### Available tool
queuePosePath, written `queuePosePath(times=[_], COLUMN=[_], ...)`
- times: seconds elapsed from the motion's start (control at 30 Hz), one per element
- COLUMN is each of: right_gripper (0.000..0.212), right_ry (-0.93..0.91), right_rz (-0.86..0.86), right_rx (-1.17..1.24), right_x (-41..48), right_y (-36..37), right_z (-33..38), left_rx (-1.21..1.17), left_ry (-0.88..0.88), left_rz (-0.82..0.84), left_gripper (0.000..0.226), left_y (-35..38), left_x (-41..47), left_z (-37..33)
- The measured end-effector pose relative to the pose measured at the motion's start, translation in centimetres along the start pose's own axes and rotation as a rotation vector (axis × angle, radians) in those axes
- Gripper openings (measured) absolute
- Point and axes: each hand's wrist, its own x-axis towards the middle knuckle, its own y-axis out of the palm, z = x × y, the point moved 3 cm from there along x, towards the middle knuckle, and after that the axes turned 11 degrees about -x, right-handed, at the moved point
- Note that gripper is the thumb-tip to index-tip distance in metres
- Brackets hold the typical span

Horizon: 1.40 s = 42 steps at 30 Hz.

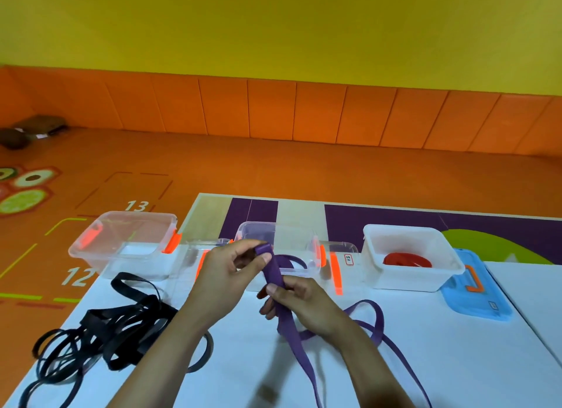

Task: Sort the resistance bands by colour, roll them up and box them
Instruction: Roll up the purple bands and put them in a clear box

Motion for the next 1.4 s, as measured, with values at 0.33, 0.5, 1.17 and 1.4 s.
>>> queuePosePath(times=[0.33,0.5,1.17,1.4], right_gripper=[0.032,0.022,0.018,0.038], right_ry=[-0.002,0.059,-0.051,-0.104], right_rz=[0.01,-0.078,-0.402,-0.305], right_rx=[0.127,0.156,-0.37,-0.623], right_x=[-0.4,-0.7,-0.5,-1.1], right_y=[0.5,0.4,-1.0,-1.0], right_z=[1.4,1.4,1.1,2.0], left_rx=[0.242,0.282,-0.04,-0.353], left_ry=[0.239,0.297,-0.251,-0.495], left_rz=[-0.056,-0.054,-0.054,0.11], left_gripper=[0.023,0.027,0.026,0.014], left_y=[-0.8,0.7,0.6,0.8], left_x=[0.9,-0.1,0.1,-0.1], left_z=[-1.7,-1.3,1.1,1.5])
